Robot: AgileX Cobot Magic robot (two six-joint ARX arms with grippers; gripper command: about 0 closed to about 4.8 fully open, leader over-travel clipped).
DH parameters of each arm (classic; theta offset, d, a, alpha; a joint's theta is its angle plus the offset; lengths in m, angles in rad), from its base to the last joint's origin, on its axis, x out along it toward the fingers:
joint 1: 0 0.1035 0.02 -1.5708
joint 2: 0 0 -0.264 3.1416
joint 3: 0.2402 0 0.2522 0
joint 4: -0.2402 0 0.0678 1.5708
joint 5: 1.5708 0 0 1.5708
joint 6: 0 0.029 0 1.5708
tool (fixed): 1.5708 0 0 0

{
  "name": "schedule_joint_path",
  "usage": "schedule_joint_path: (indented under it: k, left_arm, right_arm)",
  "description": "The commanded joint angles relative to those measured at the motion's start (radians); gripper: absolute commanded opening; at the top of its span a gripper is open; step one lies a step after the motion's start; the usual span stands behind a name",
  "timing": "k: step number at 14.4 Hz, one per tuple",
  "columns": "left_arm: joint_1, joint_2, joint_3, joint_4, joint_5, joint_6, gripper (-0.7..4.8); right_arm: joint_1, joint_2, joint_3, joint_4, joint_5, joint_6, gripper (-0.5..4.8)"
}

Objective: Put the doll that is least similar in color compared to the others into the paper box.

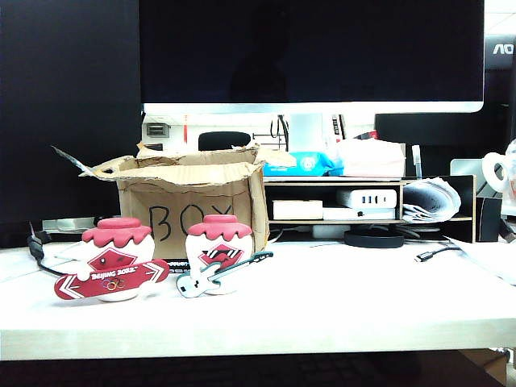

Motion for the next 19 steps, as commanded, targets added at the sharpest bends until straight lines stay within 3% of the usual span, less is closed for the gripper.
schedule_joint_path:
  k: [1,19]
  left_arm:
    - [0.002,0.0,0.001,0.005,0.0,0.001,-0.05]
    - [0.002,0.0,0.001,0.005,0.0,0.001,-0.05]
  right_arm:
    - [-0.025,0.0,-0.003,0.021,0.008,0.0,-0.01]
    - [-0.048,0.0,-0.003,0.016,-0.018,-0.035,-0.01]
